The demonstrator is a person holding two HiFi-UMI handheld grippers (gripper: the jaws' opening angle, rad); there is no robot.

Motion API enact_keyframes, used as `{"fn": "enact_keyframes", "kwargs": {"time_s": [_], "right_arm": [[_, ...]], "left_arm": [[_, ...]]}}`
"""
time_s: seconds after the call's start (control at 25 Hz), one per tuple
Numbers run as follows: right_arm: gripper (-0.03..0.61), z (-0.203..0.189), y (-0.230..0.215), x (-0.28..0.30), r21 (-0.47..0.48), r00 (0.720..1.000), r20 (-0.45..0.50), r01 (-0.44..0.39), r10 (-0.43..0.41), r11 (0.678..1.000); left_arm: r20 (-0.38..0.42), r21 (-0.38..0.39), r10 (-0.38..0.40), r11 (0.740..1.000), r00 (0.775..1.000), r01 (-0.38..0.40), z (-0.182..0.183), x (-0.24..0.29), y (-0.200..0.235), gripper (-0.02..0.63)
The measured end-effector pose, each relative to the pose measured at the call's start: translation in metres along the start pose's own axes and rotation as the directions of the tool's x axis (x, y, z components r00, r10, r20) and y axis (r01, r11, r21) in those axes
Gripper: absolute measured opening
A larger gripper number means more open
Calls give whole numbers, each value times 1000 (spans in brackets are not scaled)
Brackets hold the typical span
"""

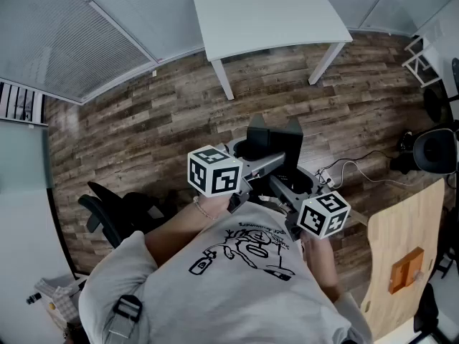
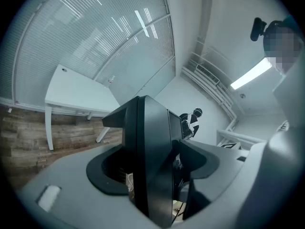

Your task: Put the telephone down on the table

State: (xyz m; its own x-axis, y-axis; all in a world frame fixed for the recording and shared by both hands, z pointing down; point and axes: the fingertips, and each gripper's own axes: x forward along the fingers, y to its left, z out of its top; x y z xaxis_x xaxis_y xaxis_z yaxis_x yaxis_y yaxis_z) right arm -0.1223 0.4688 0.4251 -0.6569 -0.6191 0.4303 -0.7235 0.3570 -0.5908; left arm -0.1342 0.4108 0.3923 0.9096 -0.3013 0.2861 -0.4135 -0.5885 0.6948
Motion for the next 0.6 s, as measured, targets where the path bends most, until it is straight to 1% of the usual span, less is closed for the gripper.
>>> {"fn": "enact_keyframes", "kwargs": {"time_s": [0.6], "right_arm": [[259,11,22,45,-7,1000,10,27,-27,1000]], "left_arm": [[-9,4,-27,1000,1000,27,22,-30,34,325]]}}
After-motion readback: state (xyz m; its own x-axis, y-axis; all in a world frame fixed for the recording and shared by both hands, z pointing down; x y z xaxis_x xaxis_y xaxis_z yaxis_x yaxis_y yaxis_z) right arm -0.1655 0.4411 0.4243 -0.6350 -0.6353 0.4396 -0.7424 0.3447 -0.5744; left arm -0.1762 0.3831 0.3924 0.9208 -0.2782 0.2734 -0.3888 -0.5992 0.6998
